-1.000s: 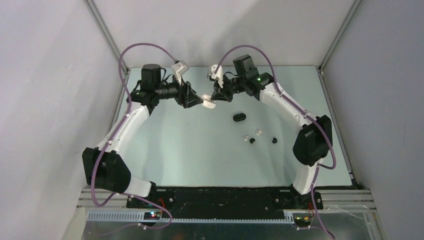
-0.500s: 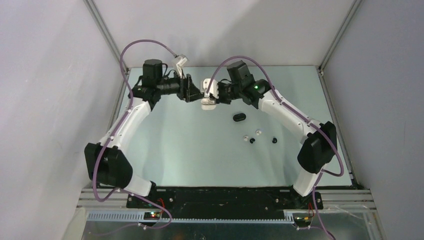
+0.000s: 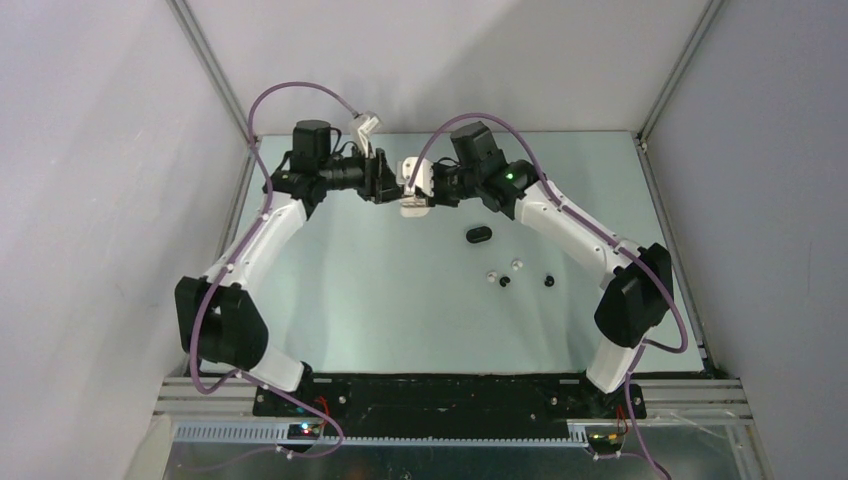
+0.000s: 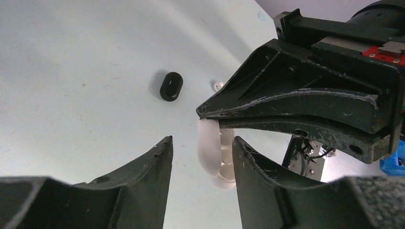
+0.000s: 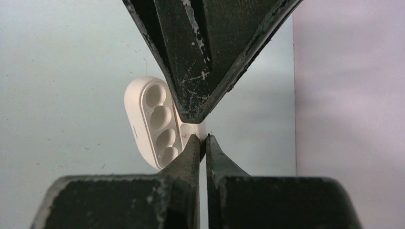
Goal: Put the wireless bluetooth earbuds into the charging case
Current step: Adjust the charging case.
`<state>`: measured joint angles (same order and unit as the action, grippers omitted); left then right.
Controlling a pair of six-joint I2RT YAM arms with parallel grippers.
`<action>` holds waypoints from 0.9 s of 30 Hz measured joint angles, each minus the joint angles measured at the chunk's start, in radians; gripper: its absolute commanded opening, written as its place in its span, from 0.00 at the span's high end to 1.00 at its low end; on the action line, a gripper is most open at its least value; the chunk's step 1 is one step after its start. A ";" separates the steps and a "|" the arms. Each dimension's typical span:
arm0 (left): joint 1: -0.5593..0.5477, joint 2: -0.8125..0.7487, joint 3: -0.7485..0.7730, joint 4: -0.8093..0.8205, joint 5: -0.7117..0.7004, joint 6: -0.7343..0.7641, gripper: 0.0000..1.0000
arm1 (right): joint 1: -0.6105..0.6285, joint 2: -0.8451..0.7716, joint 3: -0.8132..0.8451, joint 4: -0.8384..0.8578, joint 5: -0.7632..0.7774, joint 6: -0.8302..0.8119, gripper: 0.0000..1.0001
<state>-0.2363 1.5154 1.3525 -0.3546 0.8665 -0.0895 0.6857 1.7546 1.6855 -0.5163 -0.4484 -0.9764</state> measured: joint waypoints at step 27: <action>-0.009 0.029 0.000 0.001 0.023 0.020 1.00 | 0.013 0.000 0.000 0.027 0.040 0.037 0.75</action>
<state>-0.2455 1.5448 1.3525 -0.3534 0.8890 -0.0692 0.6991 1.7550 1.6855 -0.4889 -0.4084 -0.9390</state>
